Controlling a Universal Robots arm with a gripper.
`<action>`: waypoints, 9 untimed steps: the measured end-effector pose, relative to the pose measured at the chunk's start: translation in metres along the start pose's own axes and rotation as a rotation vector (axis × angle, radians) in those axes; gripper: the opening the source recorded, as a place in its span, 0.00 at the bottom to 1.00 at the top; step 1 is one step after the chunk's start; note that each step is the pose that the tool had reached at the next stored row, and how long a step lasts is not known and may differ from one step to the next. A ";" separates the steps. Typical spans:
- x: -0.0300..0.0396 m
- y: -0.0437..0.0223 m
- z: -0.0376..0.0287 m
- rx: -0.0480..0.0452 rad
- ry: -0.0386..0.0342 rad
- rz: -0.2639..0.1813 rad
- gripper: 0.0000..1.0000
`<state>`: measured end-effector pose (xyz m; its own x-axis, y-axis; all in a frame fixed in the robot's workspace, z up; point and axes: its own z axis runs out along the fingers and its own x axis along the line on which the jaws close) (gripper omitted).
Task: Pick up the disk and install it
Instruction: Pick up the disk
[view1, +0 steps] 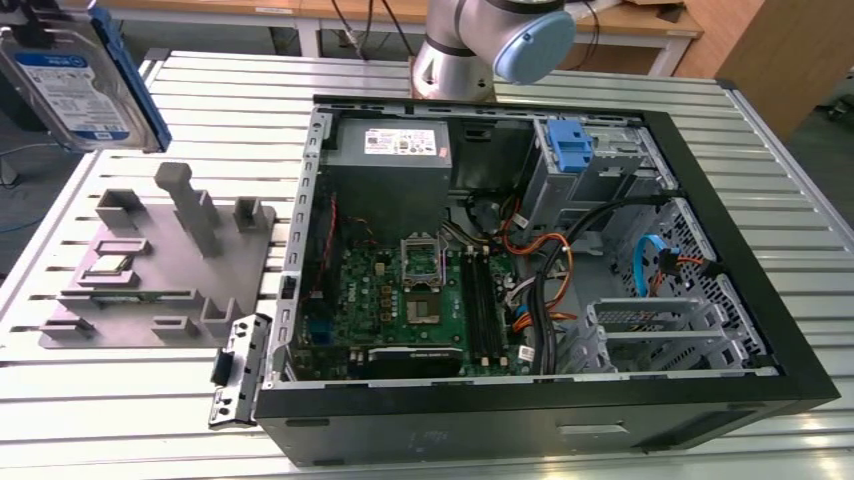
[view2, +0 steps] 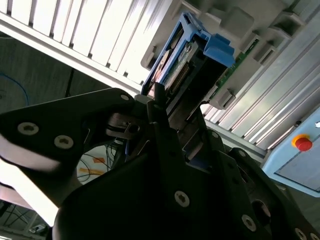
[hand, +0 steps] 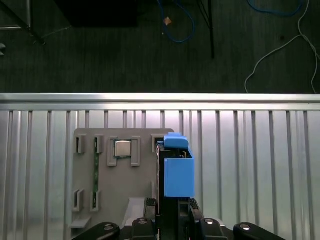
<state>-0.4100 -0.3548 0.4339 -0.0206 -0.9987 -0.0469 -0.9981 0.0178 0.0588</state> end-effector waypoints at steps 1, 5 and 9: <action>-0.0002 0.0003 -0.0047 -0.0001 -0.0001 0.000 0.35; -0.0011 0.0013 -0.0223 0.0001 -0.0005 0.000 0.35; -0.0019 0.0024 -0.0404 0.0000 -0.0008 0.000 0.35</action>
<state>-0.4101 -0.3549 0.4744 -0.0206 -0.9986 -0.0477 -0.9981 0.0178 0.0588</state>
